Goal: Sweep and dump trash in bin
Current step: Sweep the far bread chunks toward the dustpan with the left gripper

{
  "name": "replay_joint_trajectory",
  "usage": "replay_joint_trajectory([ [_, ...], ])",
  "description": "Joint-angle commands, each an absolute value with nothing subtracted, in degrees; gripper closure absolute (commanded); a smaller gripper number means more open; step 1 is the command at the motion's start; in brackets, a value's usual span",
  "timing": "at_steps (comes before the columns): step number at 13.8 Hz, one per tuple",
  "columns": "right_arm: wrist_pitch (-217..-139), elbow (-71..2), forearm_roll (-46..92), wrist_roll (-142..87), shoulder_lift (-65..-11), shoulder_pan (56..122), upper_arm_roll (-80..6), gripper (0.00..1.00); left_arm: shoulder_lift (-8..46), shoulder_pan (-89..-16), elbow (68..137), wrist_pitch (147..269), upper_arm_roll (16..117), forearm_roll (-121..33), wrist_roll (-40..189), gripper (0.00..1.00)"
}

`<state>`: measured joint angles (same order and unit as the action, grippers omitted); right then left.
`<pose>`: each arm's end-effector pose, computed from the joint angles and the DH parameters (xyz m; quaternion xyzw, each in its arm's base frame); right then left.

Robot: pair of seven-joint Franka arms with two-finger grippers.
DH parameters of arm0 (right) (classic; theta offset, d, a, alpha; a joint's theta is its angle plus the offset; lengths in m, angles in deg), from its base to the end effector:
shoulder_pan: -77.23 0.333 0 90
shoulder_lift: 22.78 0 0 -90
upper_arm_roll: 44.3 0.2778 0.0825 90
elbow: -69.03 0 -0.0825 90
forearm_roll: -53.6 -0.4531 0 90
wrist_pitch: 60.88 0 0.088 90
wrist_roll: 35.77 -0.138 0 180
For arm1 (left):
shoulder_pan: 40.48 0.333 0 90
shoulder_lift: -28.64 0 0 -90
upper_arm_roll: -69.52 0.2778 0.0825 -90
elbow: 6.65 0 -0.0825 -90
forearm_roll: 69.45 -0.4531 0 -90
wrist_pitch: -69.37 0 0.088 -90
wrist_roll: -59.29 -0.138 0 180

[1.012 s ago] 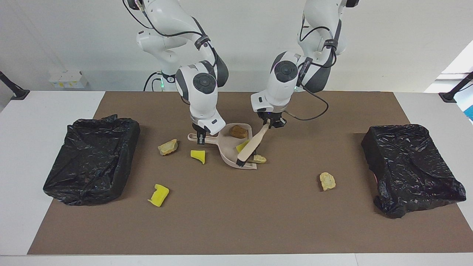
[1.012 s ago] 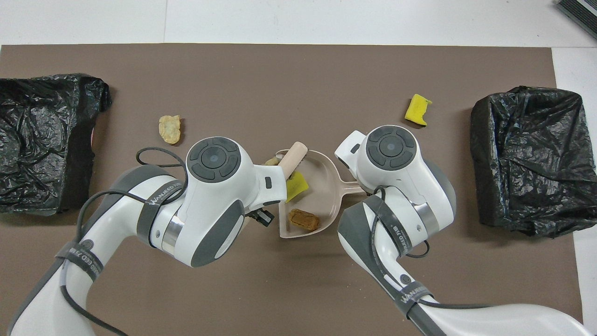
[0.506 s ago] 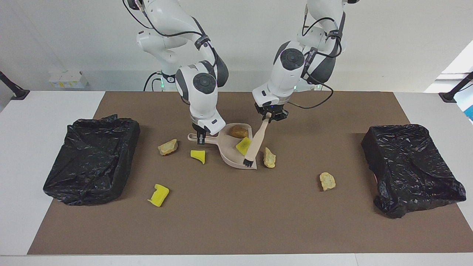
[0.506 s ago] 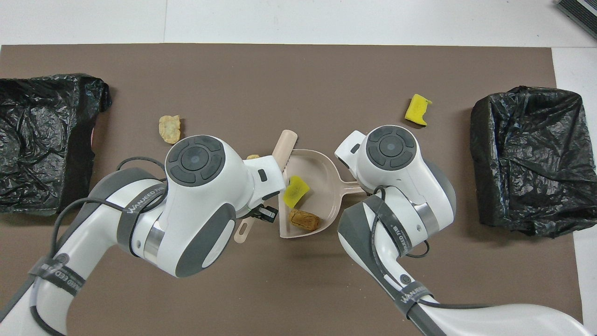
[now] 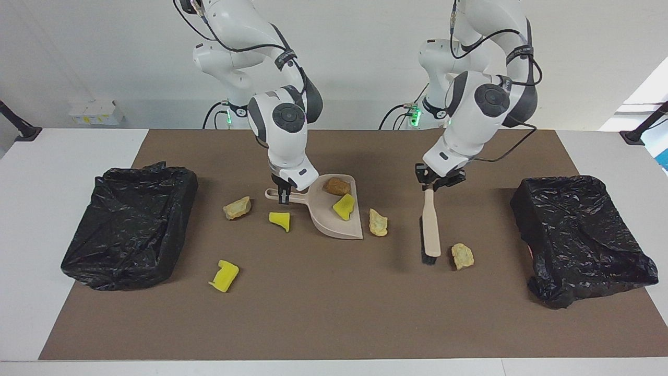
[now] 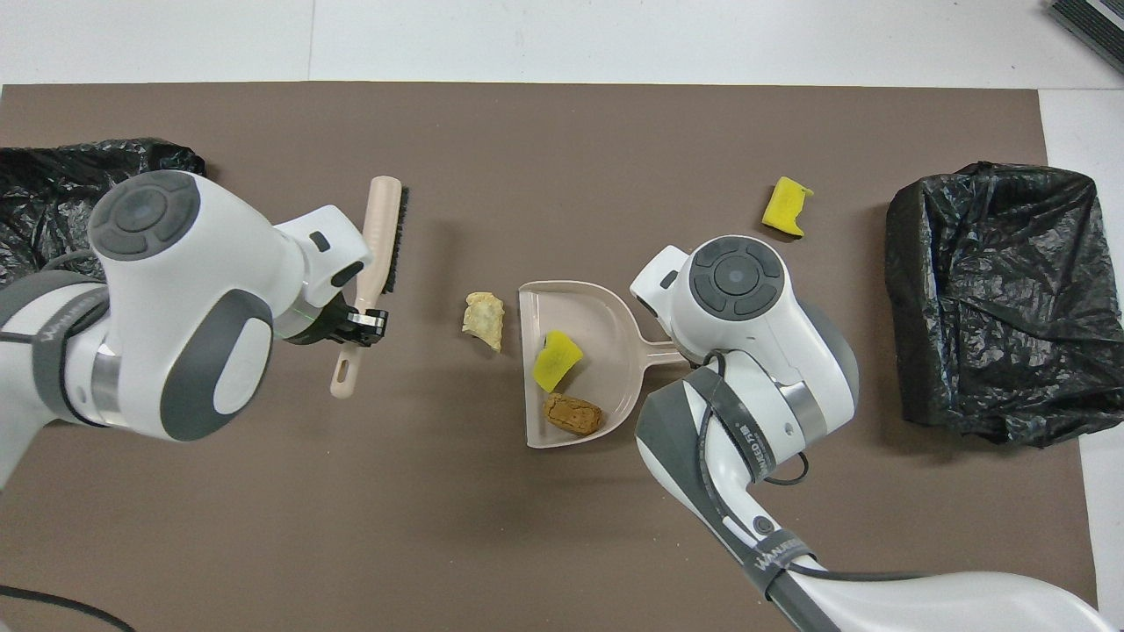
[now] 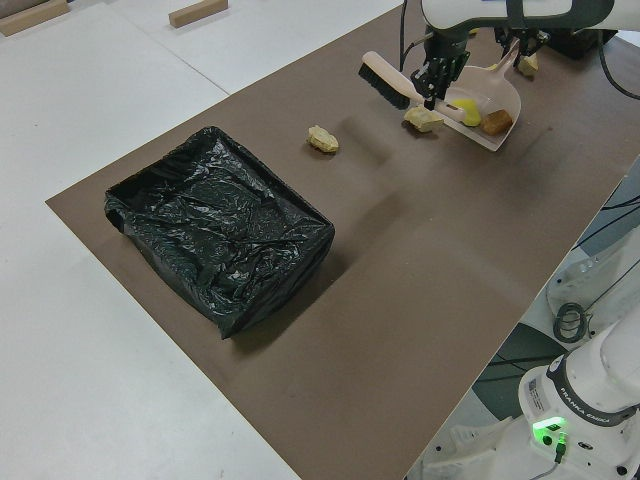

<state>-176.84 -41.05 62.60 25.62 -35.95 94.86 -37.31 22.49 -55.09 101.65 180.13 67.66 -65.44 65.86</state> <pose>0.5858 0.2537 0.2588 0.7024 0.7070 -0.0761 0.0320 0.6094 -0.1871 0.3448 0.9962 -0.0727 -0.0383 0.0269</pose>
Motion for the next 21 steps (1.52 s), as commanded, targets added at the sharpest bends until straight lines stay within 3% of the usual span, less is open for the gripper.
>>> replay_joint_trajectory([
  [1, -178.2, -42.2, 64.1, 23.3, -35.3, 94.6, -37.0, 1.0, 18.9, -50.0, 96.6, 179.1, 67.1, -67.9, 65.9, 1.0],
  [7, -178.2, -42.2, 64.1, 23.3, -35.3, 94.6, -37.0, 1.0, 13.1, -42.0, 93.5, 179.9, 67.1, -73.3, 60.7, 1.0],
  [12, -178.1, -42.2, 64.1, 23.3, -35.3, 94.6, -37.0, 1.0, 17.0, -44.0, 102.1, 180.3, 66.5, -73.0, 57.2, 1.0],
  [21, -178.0, -42.2, 64.1, 23.4, -35.3, 94.6, -37.0, 1.0, 24.1, -65.0, 111.4, 181.0, 66.4, -64.0, 58.8, 1.0],
])
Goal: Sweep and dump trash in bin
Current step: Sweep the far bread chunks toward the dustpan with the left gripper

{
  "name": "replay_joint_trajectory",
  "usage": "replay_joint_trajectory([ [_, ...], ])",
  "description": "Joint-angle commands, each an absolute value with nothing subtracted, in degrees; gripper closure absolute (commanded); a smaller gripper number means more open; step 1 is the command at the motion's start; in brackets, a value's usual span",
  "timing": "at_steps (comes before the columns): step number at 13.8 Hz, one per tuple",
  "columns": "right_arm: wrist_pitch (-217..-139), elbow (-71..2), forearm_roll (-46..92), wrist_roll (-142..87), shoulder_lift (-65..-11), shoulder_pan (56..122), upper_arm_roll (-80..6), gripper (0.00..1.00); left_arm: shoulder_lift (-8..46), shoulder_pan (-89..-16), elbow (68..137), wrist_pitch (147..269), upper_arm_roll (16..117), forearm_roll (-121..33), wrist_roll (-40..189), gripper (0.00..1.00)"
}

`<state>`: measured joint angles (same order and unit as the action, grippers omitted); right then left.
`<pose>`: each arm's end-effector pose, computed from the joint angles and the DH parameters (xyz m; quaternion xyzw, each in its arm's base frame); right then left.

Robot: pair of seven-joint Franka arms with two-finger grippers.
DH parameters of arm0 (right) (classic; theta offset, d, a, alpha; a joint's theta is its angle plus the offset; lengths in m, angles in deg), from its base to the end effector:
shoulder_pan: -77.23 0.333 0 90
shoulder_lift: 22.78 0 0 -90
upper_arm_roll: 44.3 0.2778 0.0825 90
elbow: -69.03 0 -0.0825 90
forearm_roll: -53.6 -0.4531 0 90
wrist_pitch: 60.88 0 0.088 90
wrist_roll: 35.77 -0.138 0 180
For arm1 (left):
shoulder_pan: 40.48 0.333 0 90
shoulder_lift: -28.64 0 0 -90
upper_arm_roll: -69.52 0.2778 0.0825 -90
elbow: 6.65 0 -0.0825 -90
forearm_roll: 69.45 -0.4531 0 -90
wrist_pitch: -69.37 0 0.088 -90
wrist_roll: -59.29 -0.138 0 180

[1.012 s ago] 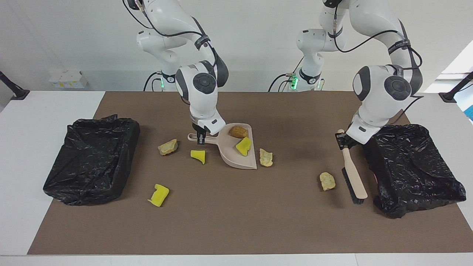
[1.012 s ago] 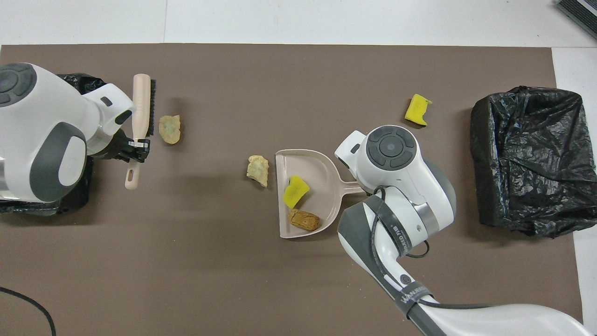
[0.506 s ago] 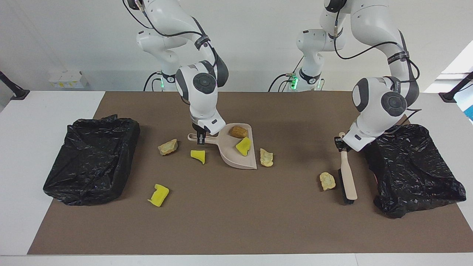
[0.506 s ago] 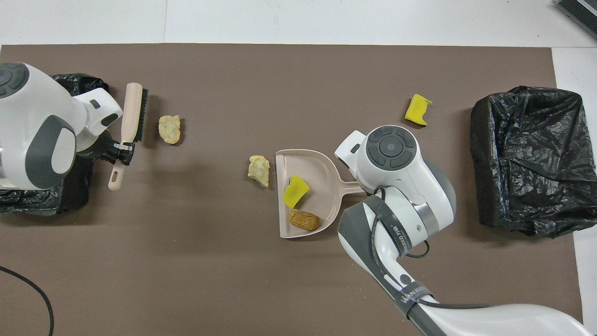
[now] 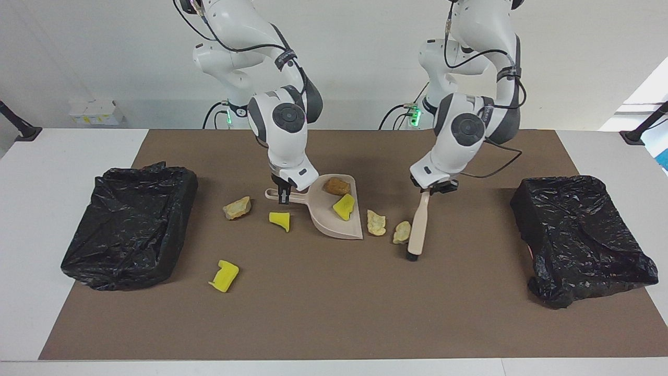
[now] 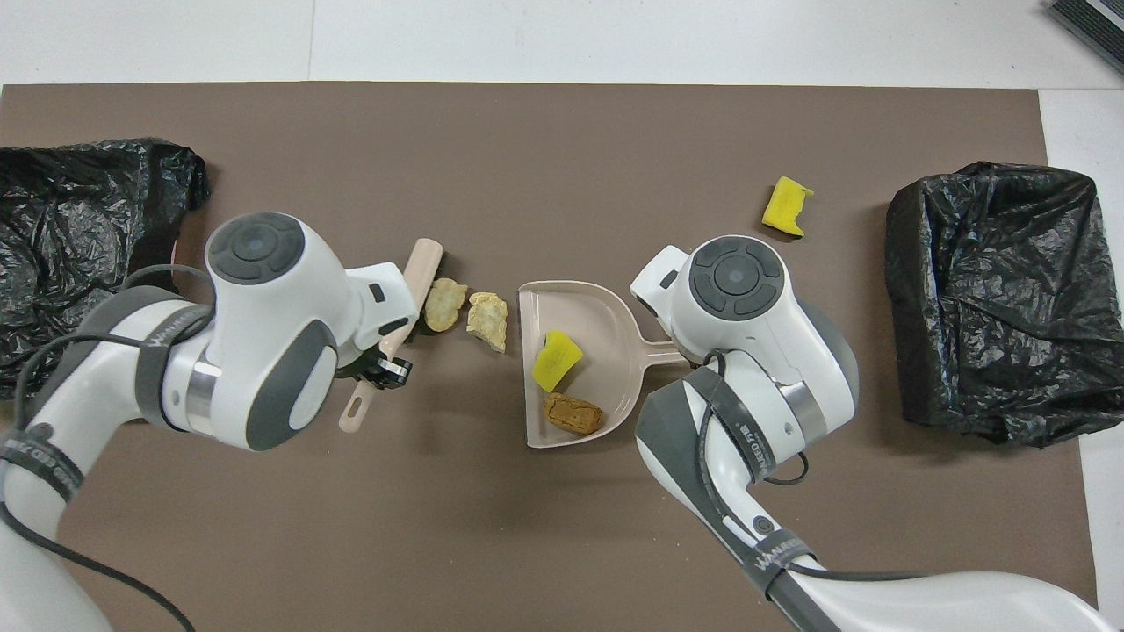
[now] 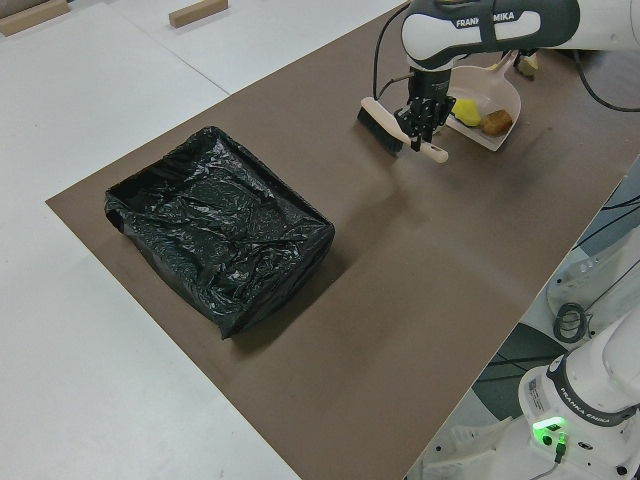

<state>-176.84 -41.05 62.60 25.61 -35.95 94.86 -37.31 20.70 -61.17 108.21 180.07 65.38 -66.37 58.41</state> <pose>0.5858 0.2537 0.2588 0.7024 0.7070 -0.0761 0.0320 0.5448 -0.2581 0.2676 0.9717 -0.2095 -0.1090 0.0065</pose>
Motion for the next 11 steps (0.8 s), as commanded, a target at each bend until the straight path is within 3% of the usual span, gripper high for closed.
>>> replay_joint_trajectory([
  [1, -178.0, -42.2, 64.1, 23.3, -35.3, 94.6, -37.0, 1.0, 24.2, -67.3, 111.4, 181.1, 66.5, -61.7, 60.4, 1.0],
  [5, -178.0, -42.2, 64.1, 23.3, -35.3, 94.6, -37.0, 1.0, 24.5, -74.1, 110.1, 181.1, 66.4, -56.0, 70.7, 1.0],
  [11, -178.0, -42.2, 64.1, 23.4, -35.3, 94.6, -37.0, 1.0, 24.7, -74.8, 104.7, 180.9, 66.4, -52.7, 80.2, 1.0],
])
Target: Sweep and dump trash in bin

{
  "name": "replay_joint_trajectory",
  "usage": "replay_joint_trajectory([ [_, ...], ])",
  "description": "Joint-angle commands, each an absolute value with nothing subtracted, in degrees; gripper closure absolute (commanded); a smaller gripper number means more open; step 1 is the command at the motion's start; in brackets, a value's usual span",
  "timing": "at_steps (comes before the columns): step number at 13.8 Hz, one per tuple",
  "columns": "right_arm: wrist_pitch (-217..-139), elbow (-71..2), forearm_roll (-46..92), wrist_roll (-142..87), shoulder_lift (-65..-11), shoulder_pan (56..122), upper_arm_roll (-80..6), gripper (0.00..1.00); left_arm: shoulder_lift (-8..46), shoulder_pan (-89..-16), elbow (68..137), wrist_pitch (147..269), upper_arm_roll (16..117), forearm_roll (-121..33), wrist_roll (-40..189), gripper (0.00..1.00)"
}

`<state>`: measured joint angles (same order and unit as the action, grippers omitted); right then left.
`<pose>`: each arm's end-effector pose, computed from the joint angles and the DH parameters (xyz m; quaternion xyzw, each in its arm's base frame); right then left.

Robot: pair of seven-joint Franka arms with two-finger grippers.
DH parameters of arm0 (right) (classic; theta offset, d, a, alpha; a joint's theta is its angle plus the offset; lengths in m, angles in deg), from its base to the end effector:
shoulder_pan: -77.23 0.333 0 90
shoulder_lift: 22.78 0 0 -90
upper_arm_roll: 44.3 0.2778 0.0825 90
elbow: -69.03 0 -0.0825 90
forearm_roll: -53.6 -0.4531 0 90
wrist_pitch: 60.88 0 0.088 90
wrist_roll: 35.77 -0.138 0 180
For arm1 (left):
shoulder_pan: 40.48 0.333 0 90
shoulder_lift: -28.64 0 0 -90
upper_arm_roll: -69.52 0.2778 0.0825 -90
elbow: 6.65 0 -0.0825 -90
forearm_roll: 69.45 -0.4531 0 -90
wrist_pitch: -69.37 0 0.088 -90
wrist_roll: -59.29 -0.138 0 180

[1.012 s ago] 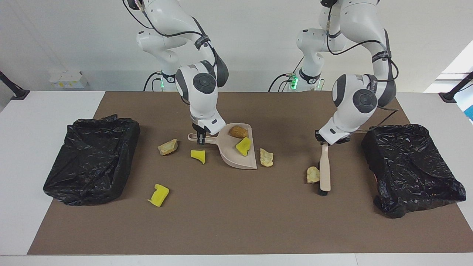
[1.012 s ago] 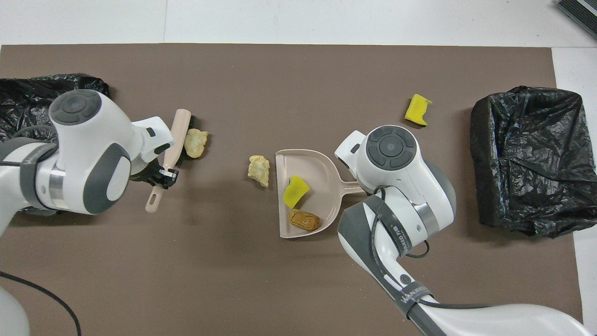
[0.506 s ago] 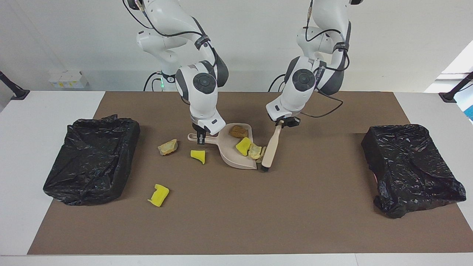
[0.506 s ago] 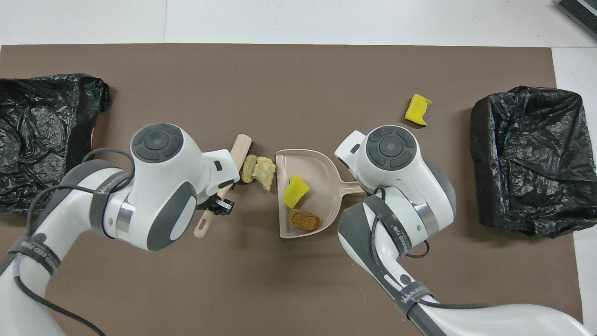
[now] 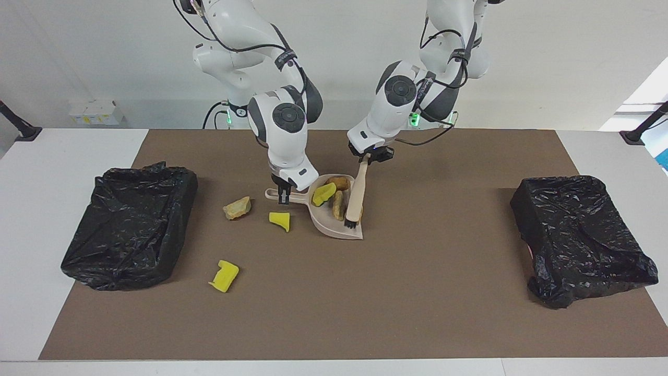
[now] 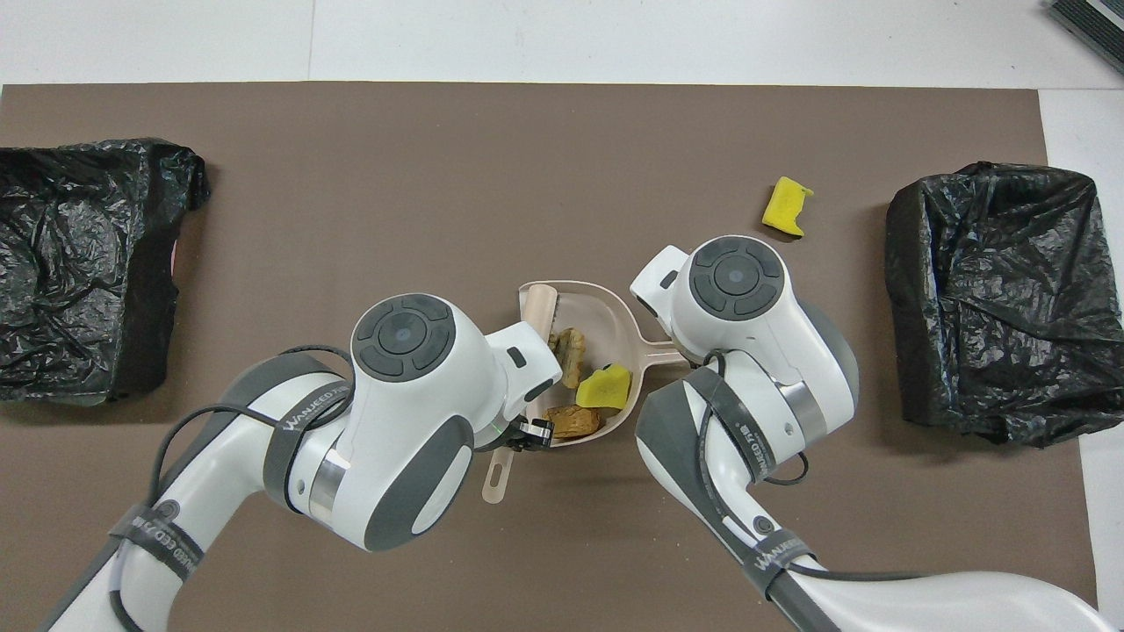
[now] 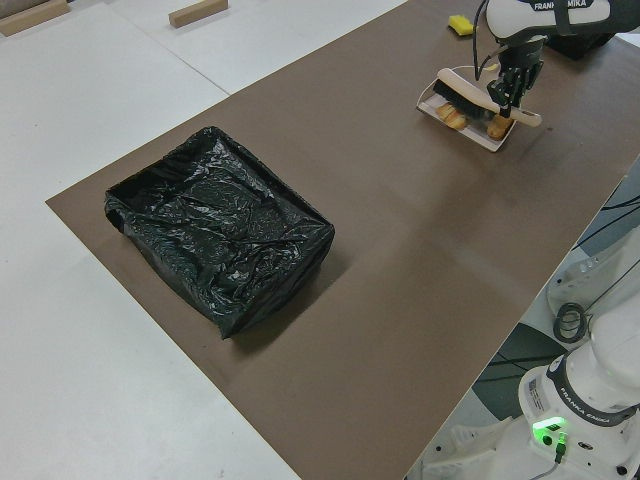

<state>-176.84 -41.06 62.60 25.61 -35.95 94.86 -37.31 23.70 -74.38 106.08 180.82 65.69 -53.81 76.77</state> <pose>0.5857 0.2537 0.2587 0.7024 0.7070 -0.0762 0.0320 0.4745 -0.3998 0.3220 0.9834 -0.1182 -0.1063 0.0873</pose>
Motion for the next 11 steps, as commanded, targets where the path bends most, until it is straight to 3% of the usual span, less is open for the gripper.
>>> replay_joint_trajectory([
  [1, -178.0, -42.2, 64.1, 23.4, -35.3, 94.6, -37.0, 1.0, 25.0, -74.6, 103.8, 180.6, 66.4, -52.7, 82.0, 1.0],
  [6, -178.0, -42.2, 64.1, 23.3, -35.3, 94.6, -37.0, 1.0, 30.6, -73.0, 104.9, 172.5, 66.8, -52.9, 87.4, 1.0],
  [11, -178.0, -42.2, 64.1, 23.4, -35.3, 94.6, -37.0, 1.0, 37.4, -74.1, 115.1, 173.2, 66.4, -58.7, 92.7, 1.0],
])
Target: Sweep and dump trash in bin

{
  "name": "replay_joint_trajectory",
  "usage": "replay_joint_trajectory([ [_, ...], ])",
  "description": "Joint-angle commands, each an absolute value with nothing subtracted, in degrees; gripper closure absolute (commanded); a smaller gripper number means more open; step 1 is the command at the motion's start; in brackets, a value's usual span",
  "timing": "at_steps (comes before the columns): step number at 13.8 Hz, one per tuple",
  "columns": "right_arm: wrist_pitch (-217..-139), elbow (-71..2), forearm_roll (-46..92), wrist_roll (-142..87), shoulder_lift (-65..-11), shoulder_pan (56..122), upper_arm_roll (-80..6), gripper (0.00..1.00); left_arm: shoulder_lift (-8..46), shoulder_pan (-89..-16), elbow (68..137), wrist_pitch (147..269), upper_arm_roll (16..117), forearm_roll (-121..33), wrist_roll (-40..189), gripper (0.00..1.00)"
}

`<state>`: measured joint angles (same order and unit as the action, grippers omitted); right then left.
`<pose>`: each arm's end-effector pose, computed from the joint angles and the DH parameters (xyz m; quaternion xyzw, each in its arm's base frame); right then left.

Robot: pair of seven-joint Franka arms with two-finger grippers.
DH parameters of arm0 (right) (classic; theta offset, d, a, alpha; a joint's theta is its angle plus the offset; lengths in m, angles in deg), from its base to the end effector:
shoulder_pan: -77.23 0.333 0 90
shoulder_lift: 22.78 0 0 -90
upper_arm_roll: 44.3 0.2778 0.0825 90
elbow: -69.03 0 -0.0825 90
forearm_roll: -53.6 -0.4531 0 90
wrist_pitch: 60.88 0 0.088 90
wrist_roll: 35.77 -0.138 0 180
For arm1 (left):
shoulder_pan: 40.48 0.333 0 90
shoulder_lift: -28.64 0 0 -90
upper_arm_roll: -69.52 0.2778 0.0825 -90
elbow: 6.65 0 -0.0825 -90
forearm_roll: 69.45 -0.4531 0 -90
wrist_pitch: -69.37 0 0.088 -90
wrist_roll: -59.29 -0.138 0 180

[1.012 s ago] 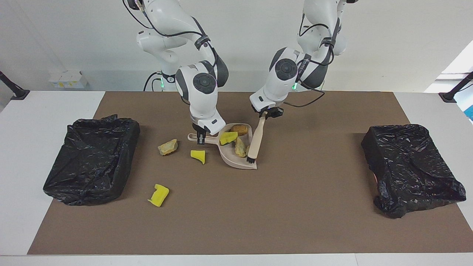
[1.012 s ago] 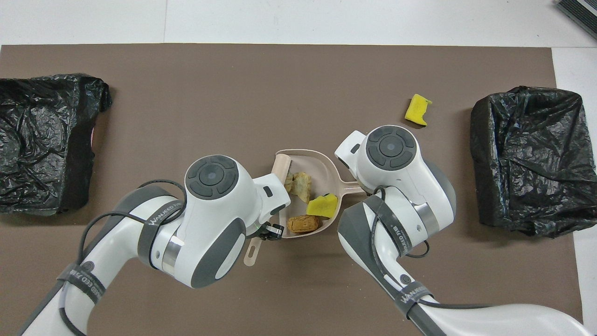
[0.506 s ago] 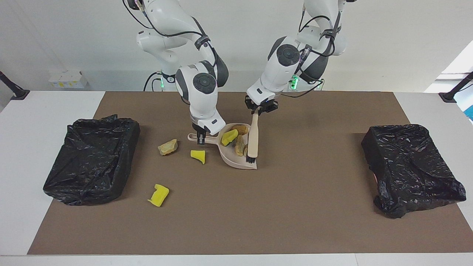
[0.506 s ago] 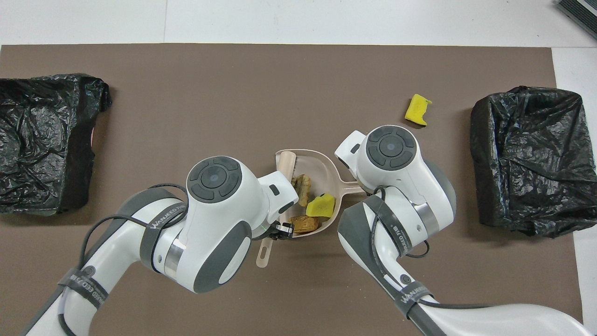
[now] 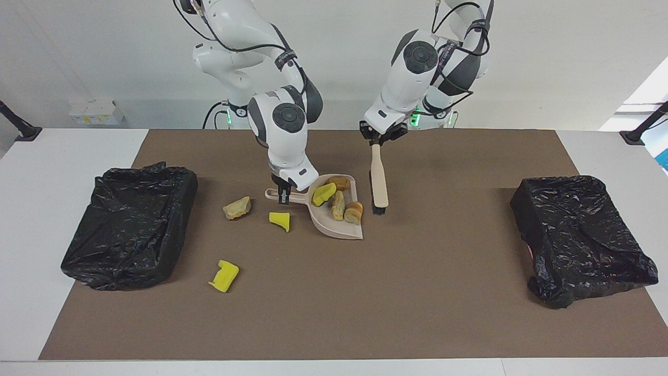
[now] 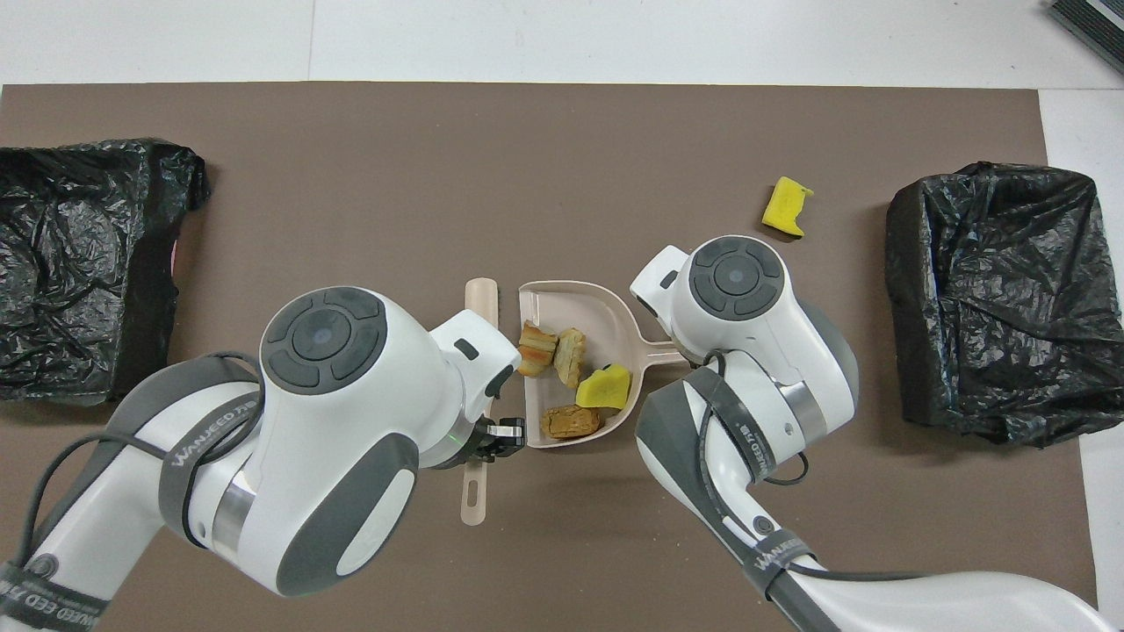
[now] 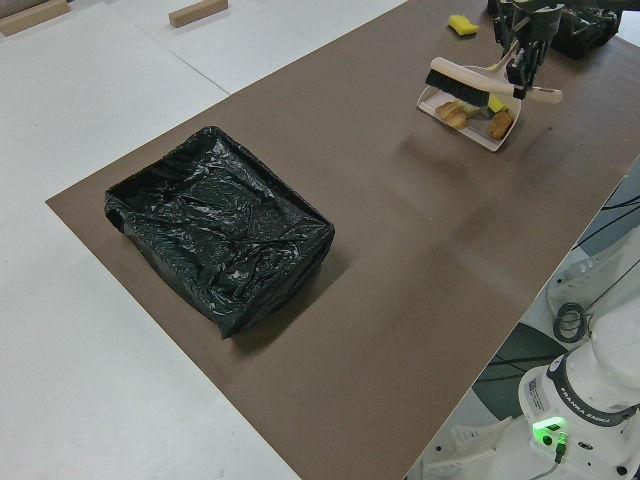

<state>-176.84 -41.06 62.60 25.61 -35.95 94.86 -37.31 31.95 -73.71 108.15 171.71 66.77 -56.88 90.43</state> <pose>0.5857 0.2537 0.2587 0.7024 0.7070 -0.0762 0.0320 0.4578 -0.3637 0.3781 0.9914 -0.0099 -0.1232 0.0423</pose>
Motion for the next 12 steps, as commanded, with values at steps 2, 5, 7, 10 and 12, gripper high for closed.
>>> replay_joint_trajectory([
  [2, -178.0, -42.2, 64.1, 23.4, -35.3, 94.6, -37.0, 1.0, 41.3, -76.2, 120.9, 177.0, 66.1, -59.2, 94.2, 1.0],
  [5, -177.7, -42.1, 64.1, 23.4, -35.3, 94.6, -37.0, 1.0, 47.2, -78.7, 129.1, 182.9, 64.2, -59.2, 98.5, 1.0],
  [7, -177.4, -41.8, 64.1, 23.6, -35.3, 94.6, -37.0, 1.0, 47.4, -78.7, 131.2, 184.1, 60.1, -59.2, 102.4, 1.0],
  [10, -177.4, -41.8, 64.1, 23.9, -35.3, 94.5, -37.0, 1.0, 47.8, -79.0, 134.1, 187.4, 55.2, -59.2, 106.8, 1.0],
  [12, -177.3, -41.8, 63.5, 24.6, -34.7, 93.0, -37.0, 1.0, 48.3, -79.1, 135.6, 188.6, 51.9, -59.2, 109.8, 1.0],
])
